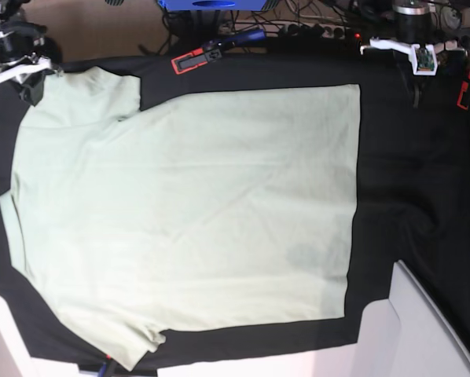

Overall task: Fold the T-shirt properly
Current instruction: 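Move both grippers down to the shirt's shoulder corners by the collar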

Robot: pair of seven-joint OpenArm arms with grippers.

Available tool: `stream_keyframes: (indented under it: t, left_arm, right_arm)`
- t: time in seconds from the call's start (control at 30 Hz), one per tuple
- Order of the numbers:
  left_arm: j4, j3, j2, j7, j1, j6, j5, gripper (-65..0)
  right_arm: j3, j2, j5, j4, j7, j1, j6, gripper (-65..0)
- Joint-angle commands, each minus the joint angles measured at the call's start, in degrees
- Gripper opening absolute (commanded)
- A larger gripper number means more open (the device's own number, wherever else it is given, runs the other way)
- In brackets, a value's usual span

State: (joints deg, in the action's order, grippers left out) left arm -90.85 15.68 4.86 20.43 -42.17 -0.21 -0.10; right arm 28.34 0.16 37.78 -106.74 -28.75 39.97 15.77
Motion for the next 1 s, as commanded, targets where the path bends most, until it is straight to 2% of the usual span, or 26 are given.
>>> stream_keyframes:
  t: [0.0,0.1,0.17,0.2,0.27,0.37,0.47,0.7,0.97]
  left_arm:
    - [-0.4,0.2,0.4,1.1,-0.4,0.3,-0.3,-65.0]
    - [1.4,0.1,0.4,1.0,0.6,0.1,-0.3,-65.0]
    - [2.3,0.6,0.4,1.0,0.7,-2.5,-0.5,-65.0]
    - [2.8,0.6,0.4,1.0,0.9,-4.1,-1.0,-65.0]
    - [3.7,0.6,0.5,1.0,1.3,-6.4,-4.7,-65.0]
    - [5.5,0.6,2.1,-0.5,1.5,-6.7,-11.9,-65.0]
    - [5.8,0.5,3.6,-3.7,2.3,-6.7,-15.7,-65.0]
    - [5.8,0.6,4.1,-4.1,2.6,-6.7,-15.4,-65.0]
    - [5.8,0.6,4.1,-4.3,2.6,-6.7,-15.4,-65.0]
  right_arm:
    - [1.0,0.2,3.2,-0.6,-0.7,-1.1,2.2,-63.3]
    - [4.6,0.2,9.6,3.7,-6.5,-4.8,6.3,-63.3]
    - [7.7,0.2,13.2,8.4,-9.5,-7.0,8.4,-62.5]
    - [9.0,0.2,14.5,10.5,-10.8,-8.0,9.4,-60.2]
    - [11.9,0.2,16.2,13.9,-12.2,-9.2,11.4,-52.2]
    - [15.0,0.2,16.6,16.6,-14.1,-10.2,15.5,-34.7]
    - [17.0,0.3,16.9,18.0,-14.5,-10.5,17.4,-22.5]
    - [17.1,0.7,16.5,25.7,-14.3,-12.0,17.5,-21.3]
    - [16.8,3.3,16.6,32.3,-14.2,-13.1,17.6,-21.6]
